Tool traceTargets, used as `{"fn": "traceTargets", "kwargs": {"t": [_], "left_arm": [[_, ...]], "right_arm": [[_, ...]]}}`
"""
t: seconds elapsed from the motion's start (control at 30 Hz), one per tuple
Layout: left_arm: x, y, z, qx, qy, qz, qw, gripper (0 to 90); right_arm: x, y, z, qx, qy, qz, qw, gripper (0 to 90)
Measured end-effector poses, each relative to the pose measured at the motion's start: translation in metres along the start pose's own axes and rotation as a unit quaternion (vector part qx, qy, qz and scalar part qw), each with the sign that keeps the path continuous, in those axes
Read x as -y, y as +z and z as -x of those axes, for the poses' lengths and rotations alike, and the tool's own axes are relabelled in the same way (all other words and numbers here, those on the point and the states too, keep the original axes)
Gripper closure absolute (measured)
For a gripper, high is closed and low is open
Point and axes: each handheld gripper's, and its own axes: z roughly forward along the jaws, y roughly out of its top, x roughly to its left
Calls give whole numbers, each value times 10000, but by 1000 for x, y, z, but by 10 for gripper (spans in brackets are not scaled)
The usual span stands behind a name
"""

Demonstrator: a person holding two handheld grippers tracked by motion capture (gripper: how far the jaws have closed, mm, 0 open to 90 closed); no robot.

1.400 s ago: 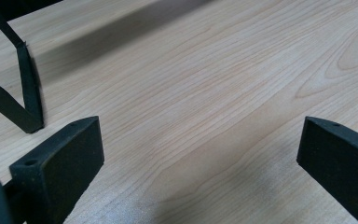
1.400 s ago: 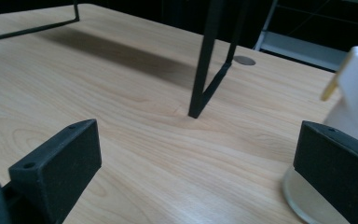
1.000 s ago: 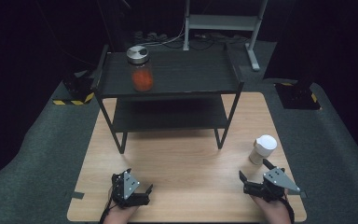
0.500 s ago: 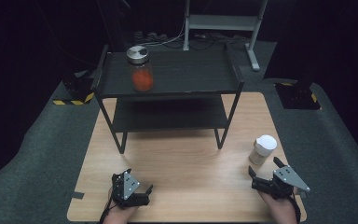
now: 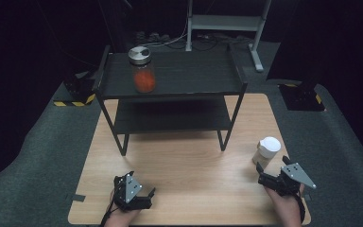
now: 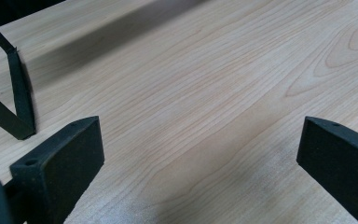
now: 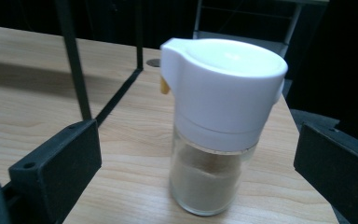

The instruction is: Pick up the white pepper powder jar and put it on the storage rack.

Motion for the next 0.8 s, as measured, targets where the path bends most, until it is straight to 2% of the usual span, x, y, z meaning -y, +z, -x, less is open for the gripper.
{"fn": "traceTargets", "kwargs": {"t": [0.47, 0.6, 0.8], "left_arm": [[1, -1, 0, -8, 6, 20, 10000, 8], [1, -1, 1, -14, -2, 29, 10000, 9], [2, -1, 1, -22, 7, 49, 10000, 9]], "right_arm": [[2, 27, 8, 130, 110, -235, 9996, 10], [4, 32, 9, 109, 162, -246, 9995, 29], [7, 37, 7, 206, 234, -135, 9994, 82]]}}
